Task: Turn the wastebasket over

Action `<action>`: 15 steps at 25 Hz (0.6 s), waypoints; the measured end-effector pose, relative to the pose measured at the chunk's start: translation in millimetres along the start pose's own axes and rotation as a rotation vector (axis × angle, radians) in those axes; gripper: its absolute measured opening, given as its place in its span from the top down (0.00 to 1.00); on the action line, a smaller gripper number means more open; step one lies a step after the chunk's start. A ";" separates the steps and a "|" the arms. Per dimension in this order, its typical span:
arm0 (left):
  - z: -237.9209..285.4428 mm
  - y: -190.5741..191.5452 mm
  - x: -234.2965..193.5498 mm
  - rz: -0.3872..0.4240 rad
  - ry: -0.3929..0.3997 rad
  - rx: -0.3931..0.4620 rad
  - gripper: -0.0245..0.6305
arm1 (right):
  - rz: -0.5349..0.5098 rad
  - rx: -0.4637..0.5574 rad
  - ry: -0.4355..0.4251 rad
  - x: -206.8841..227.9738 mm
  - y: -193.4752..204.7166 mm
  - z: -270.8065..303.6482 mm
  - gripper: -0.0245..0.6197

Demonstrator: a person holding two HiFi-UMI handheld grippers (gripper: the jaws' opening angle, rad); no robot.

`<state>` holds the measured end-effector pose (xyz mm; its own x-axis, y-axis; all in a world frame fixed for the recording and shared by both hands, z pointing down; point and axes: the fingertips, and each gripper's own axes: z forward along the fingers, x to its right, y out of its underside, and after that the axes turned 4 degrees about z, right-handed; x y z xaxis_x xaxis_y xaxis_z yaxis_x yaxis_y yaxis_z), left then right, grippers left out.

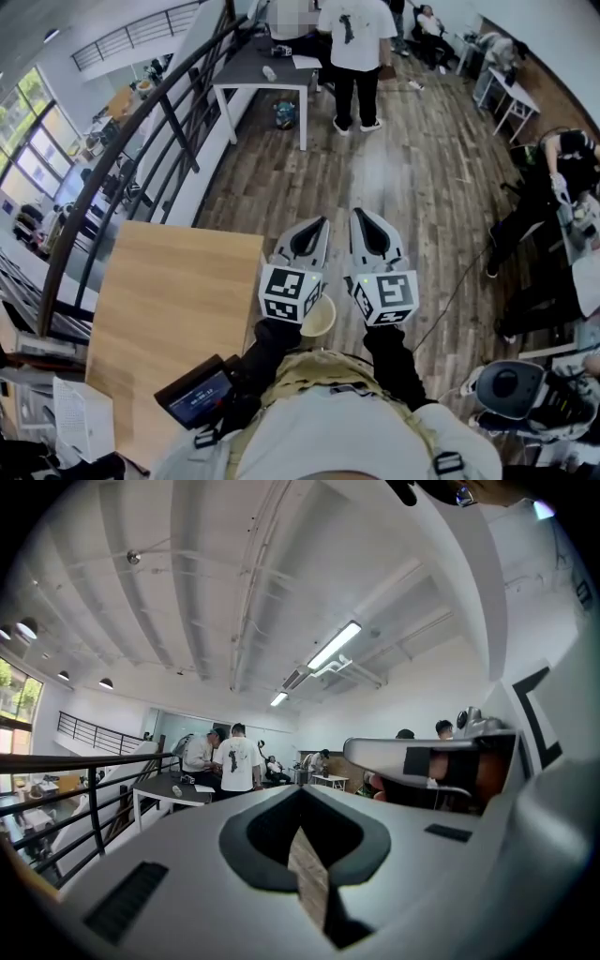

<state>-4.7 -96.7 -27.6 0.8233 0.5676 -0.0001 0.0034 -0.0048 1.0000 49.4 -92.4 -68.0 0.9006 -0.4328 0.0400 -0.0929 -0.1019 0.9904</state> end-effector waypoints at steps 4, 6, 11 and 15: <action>0.2 -0.4 -2.1 0.007 0.003 -0.002 0.96 | -0.005 0.008 0.010 1.1 -2.0 0.8 0.93; 3.8 -1.2 -0.8 0.013 0.008 -0.002 0.96 | -0.009 0.012 0.012 4.2 -3.4 2.4 0.93; 7.3 -2.3 2.4 0.021 0.014 -0.005 0.96 | -0.009 0.017 0.024 11.3 -5.6 1.1 0.93; 8.9 -0.9 4.0 0.023 0.008 -0.015 0.96 | -0.011 0.022 0.025 14.5 -7.3 -0.7 0.93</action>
<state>3.7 -101.8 -28.5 0.8183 0.5744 0.0226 -0.0237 -0.0057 0.9997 63.4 -97.4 -74.6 0.9118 -0.4093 0.0330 -0.0925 -0.1264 0.9876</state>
